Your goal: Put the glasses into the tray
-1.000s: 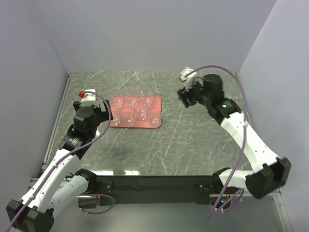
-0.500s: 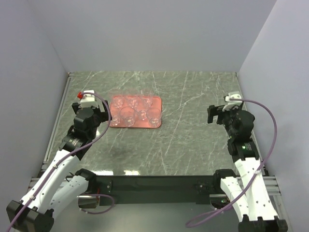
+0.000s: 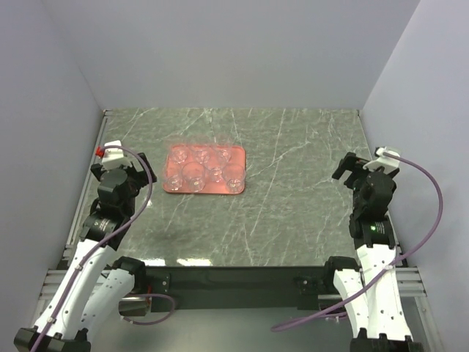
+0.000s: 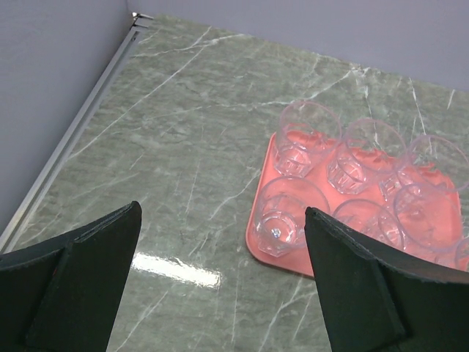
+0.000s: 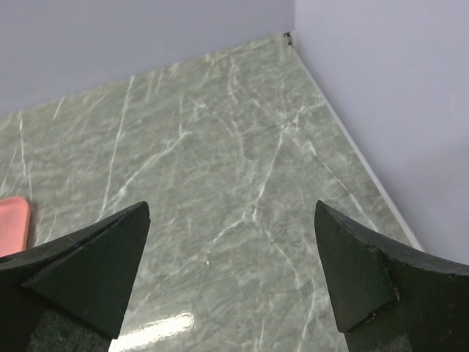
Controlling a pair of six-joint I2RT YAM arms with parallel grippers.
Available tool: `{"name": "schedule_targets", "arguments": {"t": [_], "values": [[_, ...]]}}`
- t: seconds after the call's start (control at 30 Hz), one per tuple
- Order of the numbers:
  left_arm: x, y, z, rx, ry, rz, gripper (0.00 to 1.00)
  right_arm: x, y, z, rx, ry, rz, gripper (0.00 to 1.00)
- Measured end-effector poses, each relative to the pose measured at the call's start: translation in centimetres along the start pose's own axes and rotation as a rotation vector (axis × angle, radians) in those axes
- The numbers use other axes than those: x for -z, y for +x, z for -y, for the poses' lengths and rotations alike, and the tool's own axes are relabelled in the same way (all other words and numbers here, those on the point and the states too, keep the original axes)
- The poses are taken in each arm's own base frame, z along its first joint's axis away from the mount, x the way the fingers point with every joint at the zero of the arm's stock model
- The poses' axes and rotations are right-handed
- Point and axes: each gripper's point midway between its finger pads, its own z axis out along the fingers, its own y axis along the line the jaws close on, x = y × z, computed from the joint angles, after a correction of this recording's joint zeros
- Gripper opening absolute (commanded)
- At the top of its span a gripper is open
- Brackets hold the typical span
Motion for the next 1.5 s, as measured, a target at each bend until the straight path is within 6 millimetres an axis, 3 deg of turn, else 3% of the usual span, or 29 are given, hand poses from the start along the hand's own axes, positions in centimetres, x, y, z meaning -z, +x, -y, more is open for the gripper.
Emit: {"name": "schedule_targets", "arguments": {"t": [0.27,0.67,1.5], "values": [[-0.4,1.6,-0.5,-0.021,-0.026,-0.039,0.99,0.3,-0.4,1.7,-0.06,0.084,0.026,1.0],[-0.5,1.9,-0.2,-0.026,-0.014,-0.051,0.99,0.0,-0.2,3.2,-0.092,0.153,0.026,0.99],[-0.2,1.7,0.5,-0.017,0.031,-0.045,0.99,-0.1,-0.1,3.7,-0.1,0.173,0.02,0.98]]}}
